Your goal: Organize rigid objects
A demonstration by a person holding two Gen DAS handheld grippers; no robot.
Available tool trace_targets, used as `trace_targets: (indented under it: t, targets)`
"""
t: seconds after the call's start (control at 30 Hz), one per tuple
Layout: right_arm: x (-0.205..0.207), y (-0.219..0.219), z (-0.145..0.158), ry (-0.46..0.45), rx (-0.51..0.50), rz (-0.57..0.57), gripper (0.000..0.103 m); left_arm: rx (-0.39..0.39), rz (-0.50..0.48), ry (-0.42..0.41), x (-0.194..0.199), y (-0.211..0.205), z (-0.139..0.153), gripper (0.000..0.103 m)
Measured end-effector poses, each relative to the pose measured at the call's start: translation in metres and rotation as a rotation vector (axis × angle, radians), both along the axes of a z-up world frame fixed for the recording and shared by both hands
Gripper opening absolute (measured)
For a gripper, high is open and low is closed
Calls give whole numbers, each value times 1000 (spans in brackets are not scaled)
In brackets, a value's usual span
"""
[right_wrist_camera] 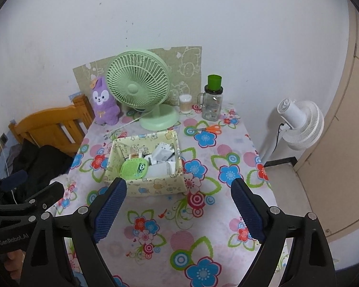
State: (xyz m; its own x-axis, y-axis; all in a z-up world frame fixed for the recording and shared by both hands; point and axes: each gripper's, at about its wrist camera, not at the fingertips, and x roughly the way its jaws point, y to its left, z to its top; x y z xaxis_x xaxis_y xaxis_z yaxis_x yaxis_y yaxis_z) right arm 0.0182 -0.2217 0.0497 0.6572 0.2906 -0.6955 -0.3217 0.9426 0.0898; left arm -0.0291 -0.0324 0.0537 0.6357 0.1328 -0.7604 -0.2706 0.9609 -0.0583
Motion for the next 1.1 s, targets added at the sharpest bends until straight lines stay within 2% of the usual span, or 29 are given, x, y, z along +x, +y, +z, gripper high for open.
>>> trace_targets:
  t: [0.67, 1.1]
  targets:
    - [5, 0, -2, 5, 10, 7, 91, 29, -30, -9, 4, -9, -1, 103]
    - [9, 1, -5, 6, 22, 17, 98, 33, -29, -9, 6, -9, -1, 103]
